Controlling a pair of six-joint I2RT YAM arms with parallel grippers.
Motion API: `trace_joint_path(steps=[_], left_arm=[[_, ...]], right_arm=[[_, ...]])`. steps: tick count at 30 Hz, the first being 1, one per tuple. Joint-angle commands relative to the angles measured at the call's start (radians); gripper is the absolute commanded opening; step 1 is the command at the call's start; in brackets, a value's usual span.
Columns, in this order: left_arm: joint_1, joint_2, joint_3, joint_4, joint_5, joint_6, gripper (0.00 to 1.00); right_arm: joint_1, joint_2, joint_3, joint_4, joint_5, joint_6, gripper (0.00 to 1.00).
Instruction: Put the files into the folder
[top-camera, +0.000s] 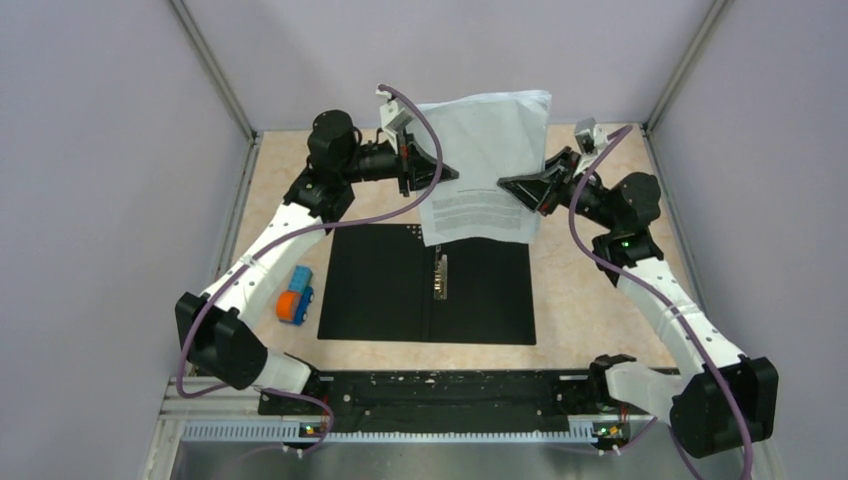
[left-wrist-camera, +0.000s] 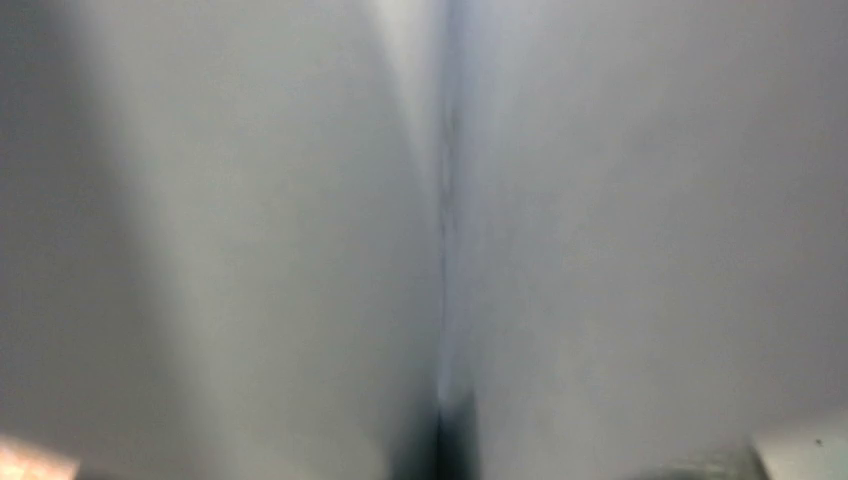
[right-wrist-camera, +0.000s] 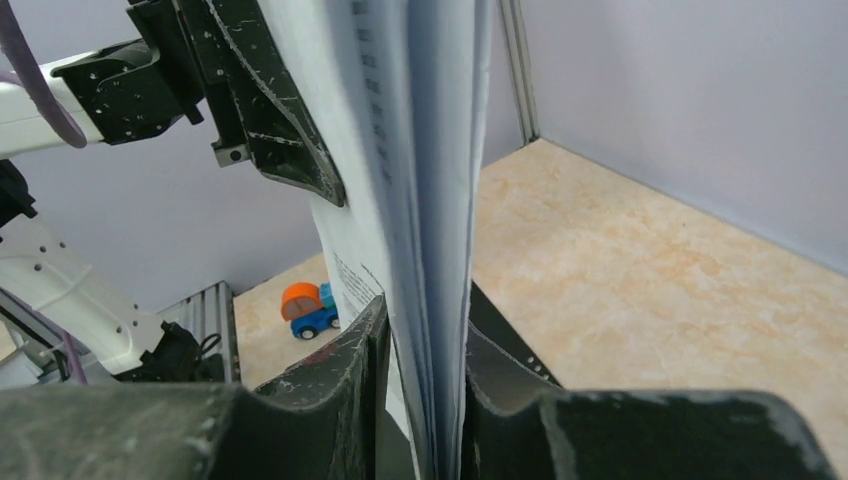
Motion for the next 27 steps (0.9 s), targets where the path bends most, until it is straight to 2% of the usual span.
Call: trace_joint_path(steps=[1,7,10,19,23,27], left_arm=[[-0.004,-0.029,0.023,-0.077,-0.009,-0.033,0.00],[0.000,-0.015,0.027,-0.098,0.009,-0.069,0.00],[0.000,-0.002,0.036,-0.096,0.036,-0.101,0.00],[-0.001,0.048,0.008,-0.094,0.036,-0.226,0.00],[-0.003,0.078,-0.020,-0.127,-0.022,-0.263,0.00],[-0.027,0.131,-0.023,-0.210,-0.145,-0.292,0.00]], right_arm=[[0.009,-0.037,0.016,-0.134,0.023,0.001,0.24],[0.009,-0.071,0.019,-0.210,0.030,0.009,0.31],[0.010,-0.076,0.032,-0.263,0.019,0.009,0.32],[0.009,-0.057,0.023,-0.328,0.035,0.113,0.19],[0.009,-0.056,0.004,-0.382,0.083,0.131,0.12],[0.010,-0.040,-0.022,-0.473,0.153,0.139,0.00]])
